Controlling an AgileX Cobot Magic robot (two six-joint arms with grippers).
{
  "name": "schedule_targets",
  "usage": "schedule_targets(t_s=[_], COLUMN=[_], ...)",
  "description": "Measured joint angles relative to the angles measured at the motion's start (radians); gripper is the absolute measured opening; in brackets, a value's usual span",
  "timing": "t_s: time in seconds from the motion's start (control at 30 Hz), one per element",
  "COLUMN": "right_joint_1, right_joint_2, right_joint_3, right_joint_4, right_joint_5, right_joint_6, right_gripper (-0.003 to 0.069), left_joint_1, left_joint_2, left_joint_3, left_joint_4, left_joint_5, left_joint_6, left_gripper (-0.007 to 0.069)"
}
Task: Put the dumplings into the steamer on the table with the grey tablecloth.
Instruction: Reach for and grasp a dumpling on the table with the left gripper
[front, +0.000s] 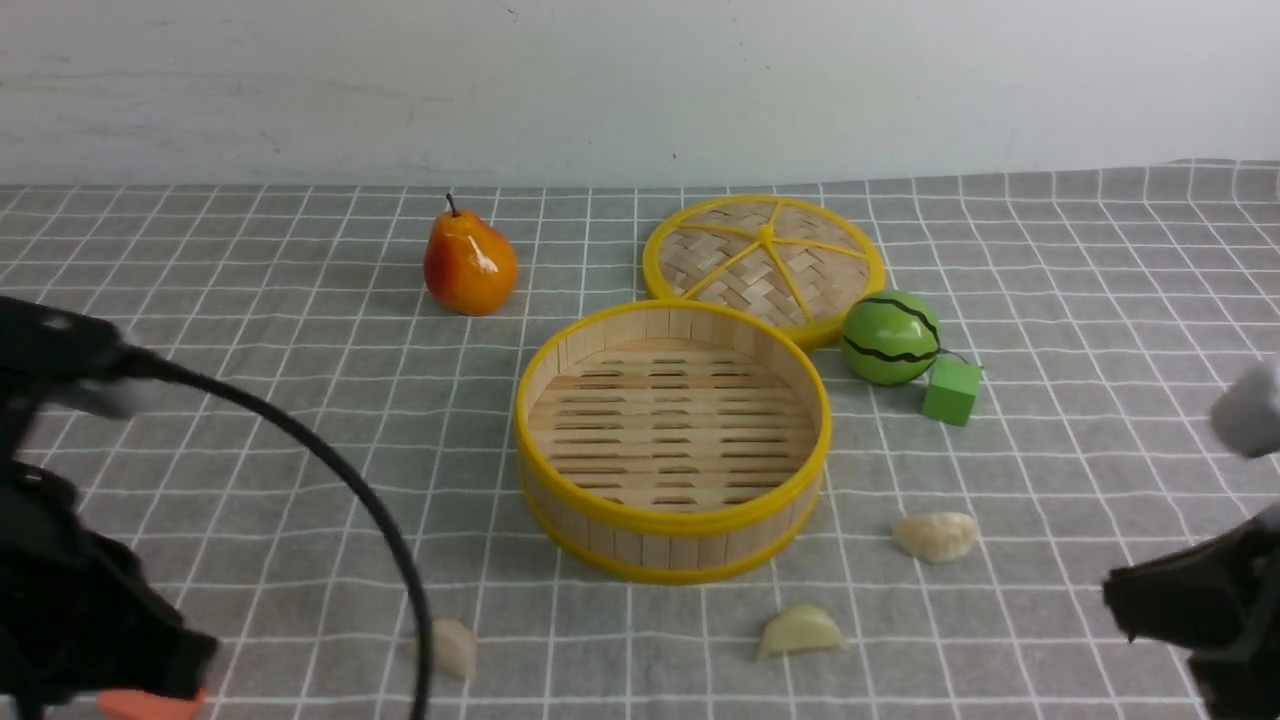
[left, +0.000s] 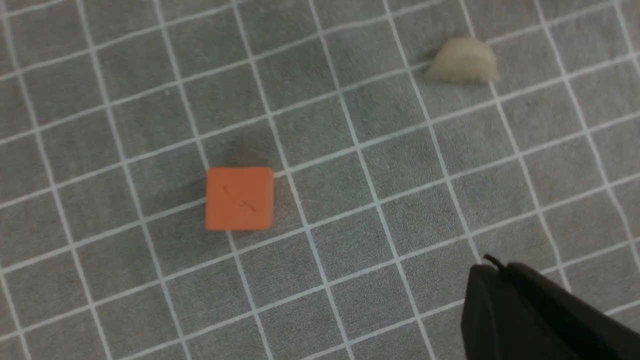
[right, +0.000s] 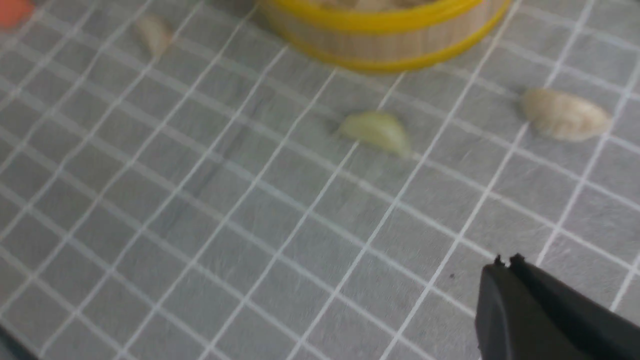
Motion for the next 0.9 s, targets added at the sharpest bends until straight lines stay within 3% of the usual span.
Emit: schedule_targets(t_s=[0.07, 0.13, 0.2, 0.37, 0.43, 0.47, 0.53, 0.6, 0.73, 0.9], right_joint_1=[0.041, 0.1, 0.122, 0.124, 0.124, 0.124, 0.124, 0.124, 0.124, 0.124], right_joint_2=[0.035, 0.087, 0.111, 0.116, 0.116, 0.116, 0.115, 0.114, 0.114, 0.114], right_joint_3=[-0.023, -0.054, -0.067, -0.069, -0.071, -0.071, -0.071, -0.071, -0.071, -0.071], right_joint_4=[-0.032, -0.075, -0.094, -0.104, -0.104, -0.104, -0.104, -0.104, -0.104, -0.104], right_joint_5=[0.025, 0.045, 0.046, 0.049, 0.05, 0.05, 0.051, 0.055, 0.059, 0.062], right_joint_6=[0.005, 0.025, 0.027, 0.028, 0.028, 0.028, 0.028, 0.028, 0.028, 0.028], right_gripper=[-0.0018, -0.0017, -0.0015, -0.0015, -0.0015, -0.0015, -0.0011, -0.0011, -0.0008, -0.0003], left_joint_1=[-0.041, -0.114, -0.137, -0.143, -0.143, -0.143, -0.143, -0.143, -0.143, -0.143], left_joint_2=[0.044, 0.151, 0.272, 0.462, 0.531, 0.543, 0.609, 0.647, 0.703, 0.759], left_joint_3=[0.0, -0.003, -0.025, -0.086, -0.115, -0.118, -0.151, -0.17, -0.191, -0.198], left_joint_4=[0.034, 0.085, 0.098, 0.089, 0.088, 0.088, 0.094, 0.103, 0.119, 0.122], left_joint_5=[-0.013, -0.072, -0.12, -0.178, -0.205, -0.205, -0.229, -0.255, -0.297, -0.343], left_joint_6=[-0.04, -0.166, -0.26, -0.34, -0.347, -0.347, -0.351, -0.351, -0.351, -0.352], left_gripper=[-0.0014, 0.0005, 0.0068, 0.0325, 0.0466, 0.0478, 0.0601, 0.065, 0.0654, 0.0544])
